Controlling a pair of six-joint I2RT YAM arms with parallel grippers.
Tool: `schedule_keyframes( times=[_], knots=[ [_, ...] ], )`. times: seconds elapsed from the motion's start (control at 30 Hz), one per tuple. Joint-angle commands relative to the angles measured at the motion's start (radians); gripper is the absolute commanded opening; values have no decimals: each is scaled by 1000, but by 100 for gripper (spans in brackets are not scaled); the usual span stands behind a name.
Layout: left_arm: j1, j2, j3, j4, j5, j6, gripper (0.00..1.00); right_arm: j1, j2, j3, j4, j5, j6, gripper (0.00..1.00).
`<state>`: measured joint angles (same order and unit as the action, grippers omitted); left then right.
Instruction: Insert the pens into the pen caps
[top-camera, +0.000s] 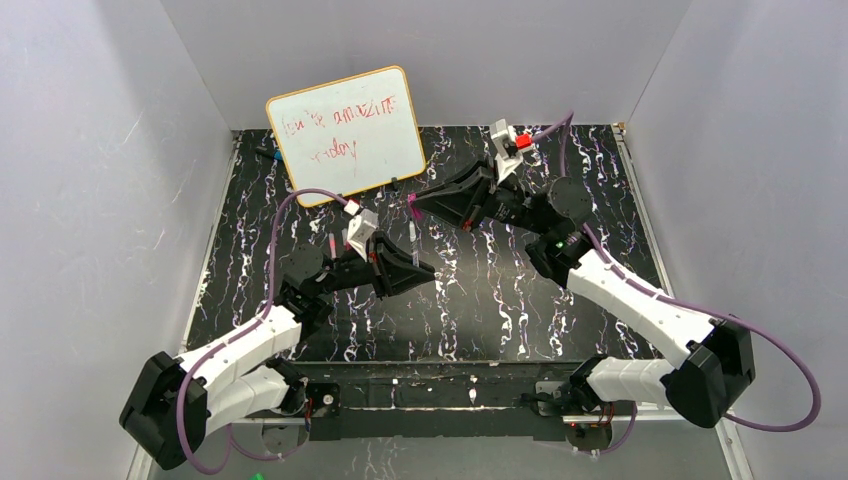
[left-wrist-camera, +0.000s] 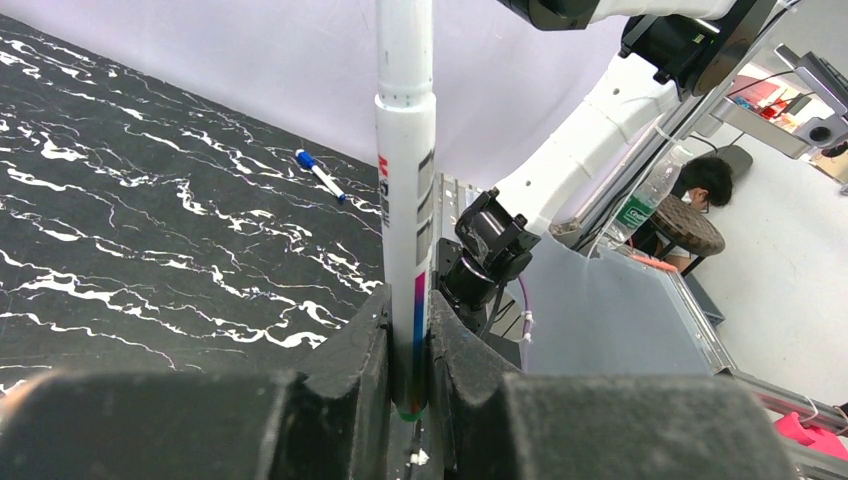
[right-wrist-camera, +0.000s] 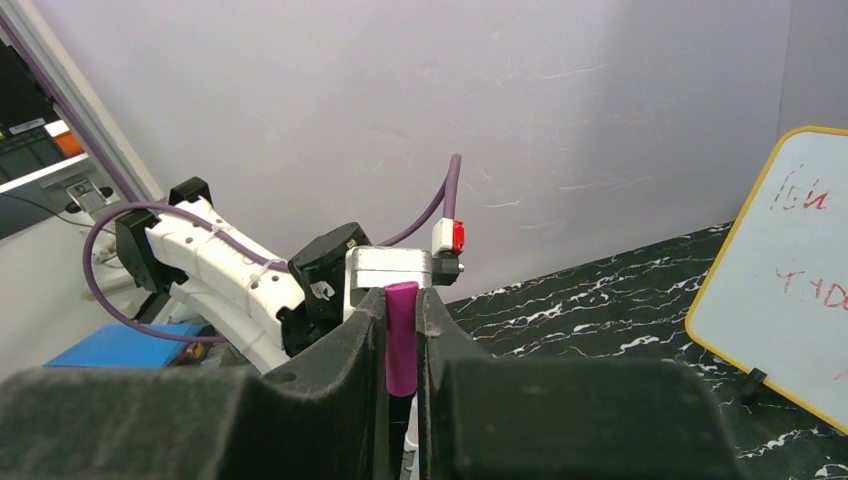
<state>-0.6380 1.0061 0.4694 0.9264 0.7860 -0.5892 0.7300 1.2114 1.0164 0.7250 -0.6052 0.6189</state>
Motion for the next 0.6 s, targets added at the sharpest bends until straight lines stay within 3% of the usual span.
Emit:
schedule_keyframes(
  times=[0.0, 0.57],
  knots=[
    [-8, -8, -2, 30, 15, 23, 0, -6, 17, 30, 70, -4, 9, 17],
    [-18, 7, 6, 31, 25, 16, 0, -10, 48, 17, 111, -12, 28, 17]
  ],
)
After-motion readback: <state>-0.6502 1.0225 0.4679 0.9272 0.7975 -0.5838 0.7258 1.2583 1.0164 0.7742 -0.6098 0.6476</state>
